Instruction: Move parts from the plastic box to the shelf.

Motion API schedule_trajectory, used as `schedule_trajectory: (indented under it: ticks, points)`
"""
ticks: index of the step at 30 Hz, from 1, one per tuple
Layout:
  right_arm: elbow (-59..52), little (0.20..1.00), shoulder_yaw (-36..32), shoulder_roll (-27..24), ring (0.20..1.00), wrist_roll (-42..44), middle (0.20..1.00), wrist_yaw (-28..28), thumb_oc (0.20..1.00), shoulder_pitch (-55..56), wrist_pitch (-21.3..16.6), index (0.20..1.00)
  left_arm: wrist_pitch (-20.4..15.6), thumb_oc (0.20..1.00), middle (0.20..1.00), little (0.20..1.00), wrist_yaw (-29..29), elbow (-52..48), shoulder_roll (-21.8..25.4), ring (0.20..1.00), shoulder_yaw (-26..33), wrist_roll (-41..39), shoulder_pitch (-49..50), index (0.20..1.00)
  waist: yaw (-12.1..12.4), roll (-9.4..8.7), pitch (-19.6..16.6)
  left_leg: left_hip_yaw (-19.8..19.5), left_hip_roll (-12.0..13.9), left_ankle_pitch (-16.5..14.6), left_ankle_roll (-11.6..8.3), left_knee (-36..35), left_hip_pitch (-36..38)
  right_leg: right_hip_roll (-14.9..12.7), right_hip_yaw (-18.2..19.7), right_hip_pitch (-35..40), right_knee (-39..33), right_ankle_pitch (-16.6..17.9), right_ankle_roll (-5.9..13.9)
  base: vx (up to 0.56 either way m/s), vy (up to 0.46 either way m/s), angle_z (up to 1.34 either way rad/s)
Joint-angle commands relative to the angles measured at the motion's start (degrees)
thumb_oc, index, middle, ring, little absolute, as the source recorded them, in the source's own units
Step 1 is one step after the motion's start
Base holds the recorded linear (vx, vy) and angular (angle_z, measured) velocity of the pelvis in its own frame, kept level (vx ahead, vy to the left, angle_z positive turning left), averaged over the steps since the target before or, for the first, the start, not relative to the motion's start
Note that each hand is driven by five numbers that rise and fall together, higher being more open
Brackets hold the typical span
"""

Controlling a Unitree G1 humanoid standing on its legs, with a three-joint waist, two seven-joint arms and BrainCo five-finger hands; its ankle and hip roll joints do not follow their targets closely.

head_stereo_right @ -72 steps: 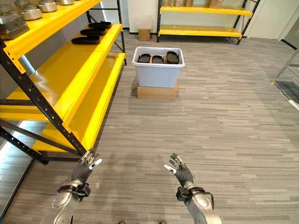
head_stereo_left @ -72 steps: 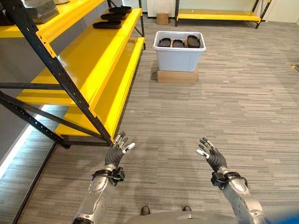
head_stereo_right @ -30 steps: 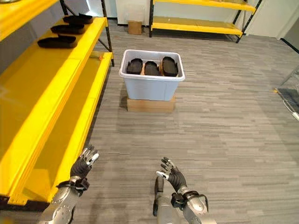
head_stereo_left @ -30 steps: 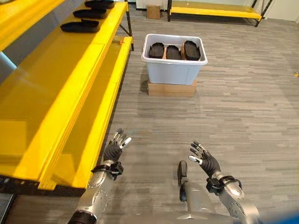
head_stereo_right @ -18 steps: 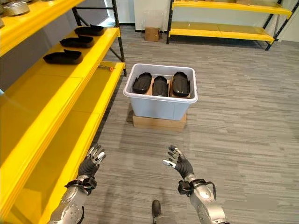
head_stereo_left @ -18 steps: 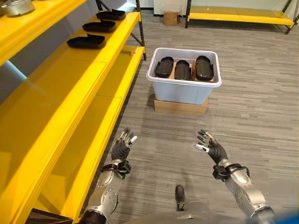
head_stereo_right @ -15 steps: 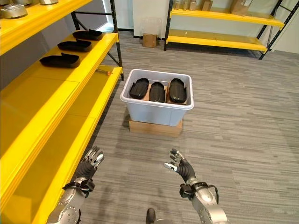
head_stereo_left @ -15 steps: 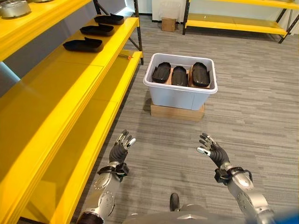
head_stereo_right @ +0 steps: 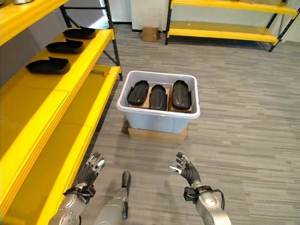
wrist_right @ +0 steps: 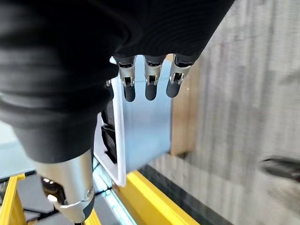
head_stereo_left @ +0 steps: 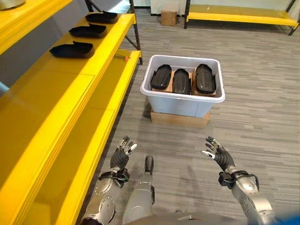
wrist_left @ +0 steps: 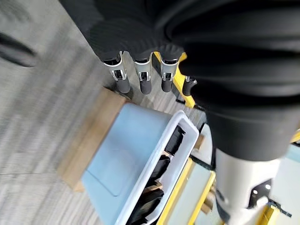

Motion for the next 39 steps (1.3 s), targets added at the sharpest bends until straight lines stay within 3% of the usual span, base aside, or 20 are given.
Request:
schedule_trajectory:
  ticks: [1, 3, 8, 9, 13, 16, 18, 20, 21, 24, 26, 27, 29, 30, 34, 39]
  points:
    - [-2.9, 1.0, 0.3, -0.7, 1.0, -1.1, 1.0, 1.2, 1.0, 0.9, -2.1, 1.0, -3.2, 1.0, 1.0, 1.0, -0.8, -3.9, 2.7, 1.0, -1.5, 2.0, -1.0, 1.0, -0.1, 1.07, -5.8, 0.2, 4.1, 4.0, -1.43, 0.5, 0.0, -1.8, -2.3, -6.5, 5.3, 4.4, 5.08, 0.28, 0.127, -0.47]
    - [-2.6, 1.0, 1.4, -0.2, 1.0, -0.6, 1.0, 2.1, 1.0, 0.0, -1.6, 1.0, -3.2, 1.0, 1.0, 1.0, -0.4, -4.3, 3.2, 1.0, -1.2, 2.5, -1.3, 1.0, 0.4, 0.03, -6.3, 0.9, 2.8, 0.3, -0.12, 5.5, -1.3, -4.1, -2.2, -5.9, 7.2, 4.3, 6.23, 0.28, 0.145, -0.08]
    - [-3.1, 1.0, 1.9, 0.1, 1.0, -1.0, 1.0, 2.5, 1.0, -0.7, -1.5, 1.0, -3.1, 1.0, 1.0, 1.0, -0.2, -4.8, 3.7, 1.0, -1.2, 2.2, -1.3, 1.0, 0.9, -0.94, -7.4, 2.1, 0.5, -3.5, 1.79, 8.5, -0.9, -7.0, -2.2, -7.1, 11.4, 7.8, 8.24, 0.22, 0.137, -0.06]
    - [-3.4, 1.0, 2.1, 0.5, 1.0, -1.4, 1.0, 2.6, 1.0, -0.8, -1.4, 1.0, -2.9, 1.0, 1.0, 1.0, 0.1, -4.7, 4.1, 1.0, -1.3, 2.9, -1.4, 1.0, 0.8, -1.21, -7.7, 1.9, -1.3, -5.2, 3.19, 8.4, 0.4, -8.0, -1.4, -9.3, 17.3, 12.9, 9.8, 0.2, 0.174, 0.07]
    - [-2.9, 1.0, 2.8, 1.7, 1.0, -0.9, 1.0, 2.5, 1.0, -1.4, -1.4, 1.0, -2.6, 1.0, 1.0, 1.0, 0.7, -5.0, 5.2, 1.0, -1.7, 3.7, -2.1, 1.0, -0.4, 0.64, -6.1, 0.9, -2.6, -7.2, 5.73, 6.0, 5.6, -6.8, -0.4, -17.7, 35.3, 24.0, 11.5, 0.16, 0.189, 0.19]
    - [-3.1, 1.0, 3.1, 2.2, 1.0, -1.2, 1.0, 2.5, 1.0, -1.1, -1.3, 1.0, -2.2, 1.0, 1.0, 1.0, 0.5, -5.3, 5.5, 1.0, -2.1, 4.4, -2.2, 1.0, -2.1, 3.06, -4.3, -0.1, -2.0, -7.8, 6.52, 3.9, 10.1, -6.1, -3.1, -24.6, 42.0, 21.1, 10.29, 0.23, 0.174, 0.12]
    - [-3.4, 1.0, 2.9, 2.4, 1.0, 0.0, 1.0, 2.5, 1.0, -0.8, -1.3, 1.0, -2.1, 1.0, 1.0, 1.0, 0.1, -4.8, 5.5, 1.0, -2.0, 4.0, -2.4, 1.0, -3.1, 3.51, -3.6, 0.0, -2.4, -9.1, 6.16, 3.0, 13.2, -8.7, -8.3, -28.6, 33.9, 16.0, 8.57, 0.32, 0.071, 0.07]
    - [-3.4, 1.0, 3.0, 2.3, 1.0, 0.3, 1.0, 2.4, 1.0, -0.9, -1.2, 1.0, -2.1, 1.0, 1.0, 1.0, -0.1, -4.6, 5.5, 1.0, -2.1, 3.7, -2.3, 1.0, -3.7, 3.47, -3.1, -0.5, -2.5, -9.7, 5.81, 3.2, 13.9, -9.3, -8.7, -28.6, 30.7, 15.6, 8.52, 0.16, -0.069, 0.06]
    - [-3.8, 1.0, 3.0, 2.1, 1.0, 0.6, 1.0, 2.4, 1.0, -1.1, -1.1, 1.0, -2.1, 1.0, 1.0, 1.0, -0.3, -4.2, 5.4, 1.0, -2.1, 3.6, -2.5, 1.0, -4.3, 2.97, -3.0, -0.9, -2.3, -10.3, 4.98, 2.5, 15.1, -11.1, -7.8, -29.9, 22.2, 16.5, 9.39, 0.17, -0.122, 0.49]
    - [-4.2, 1.0, 2.9, 1.6, 1.0, 0.1, 1.0, 2.4, 1.0, -1.3, -0.9, 1.0, -2.5, 1.0, 1.0, 1.0, -0.6, -4.3, 5.4, 1.0, -1.9, 3.3, -2.1, 1.0, -4.9, 2.08, -2.4, -1.9, -2.0, -11.2, 3.78, 1.6, 17.1, -13.6, -4.9, -28.4, 14.4, 21.1, 11.14, 0.19, -0.187, 0.29]
    - [-4.9, 1.0, 2.8, 1.4, 1.0, -0.2, 1.0, 2.6, 1.0, -1.1, -0.8, 1.0, -2.6, 1.0, 1.0, 1.0, -0.6, -4.3, 5.4, 1.0, -1.5, 3.4, -1.7, 1.0, -4.9, 1.21, -2.6, -2.1, -1.5, -11.9, 3.0, 0.6, 18.5, -14.6, -4.8, -27.1, 11.0, 22.4, 11.82, 0.19, -0.219, 0.24]
    - [-4.6, 1.0, 2.8, 1.4, 1.0, -1.0, 1.0, 2.5, 1.0, -0.9, -0.7, 1.0, -2.6, 1.0, 1.0, 1.0, -0.7, -3.8, 4.9, 1.0, -1.4, 4.0, -1.7, 1.0, -3.8, -0.06, -3.9, -1.4, -1.1, -12.8, 2.15, 0.4, 18.9, -15.8, -7.7, -24.1, 7.6, 21.7, 12.17, 0.12, -0.133, 0.28]
    - [-4.3, 1.0, 2.8, 1.5, 1.0, -0.9, 1.0, 2.6, 1.0, -1.1, -0.8, 1.0, -2.6, 1.0, 1.0, 1.0, -0.6, -3.6, 4.6, 1.0, -0.9, 3.9, -1.4, 1.0, -3.5, -0.43, -4.7, -0.9, -0.4, -13.0, 1.7, 0.2, 19.3, -15.5, -8.4, -23.4, 7.4, 21.7, 12.51, 0.16, -0.233, 0.12]
    - [-5.1, 1.0, 2.4, 0.6, 1.0, -0.7, 1.0, 2.9, 1.0, -0.6, -0.9, 1.0, -2.6, 1.0, 1.0, 1.0, -0.7, -3.4, 4.2, 1.0, -0.8, 3.1, -0.7, 1.0, -3.5, -0.48, -5.7, -0.9, 1.8, -13.2, 0.39, 0.8, 19.1, -13.8, -9.4, -22.0, 6.2, 19.7, 11.74, 0.16, -0.315, -0.18]
    - [-5.4, 1.0, 1.6, -0.5, 1.0, 0.2, 1.0, 3.1, 1.0, -0.1, -1.2, 1.0, -2.3, 1.0, 1.0, 1.0, -1.2, -3.2, 3.9, 1.0, -1.4, 2.6, -0.2, 1.0, -3.6, 0.02, -6.5, -1.6, 5.1, -12.2, -1.31, 0.5, 18.9, -11.1, -11.2, -20.4, 6.3, 16.4, 10.33, 0.07, -0.214, -0.03]
    - [-5.3, 1.0, 1.2, -1.3, 1.0, 0.3, 1.0, 2.8, 1.0, -0.1, -1.5, 1.0, -2.2, 1.0, 1.0, 1.0, -1.5, -3.4, 3.9, 1.0, -1.8, 2.1, -0.2, 1.0, -3.7, 0.59, -6.6, -2.1, 6.8, -11.5, -2.01, 0.0, 19.1, -9.7, -11.3, -20.4, 7.3, 14.8, 9.49, 0.03, -0.097, 0.06]
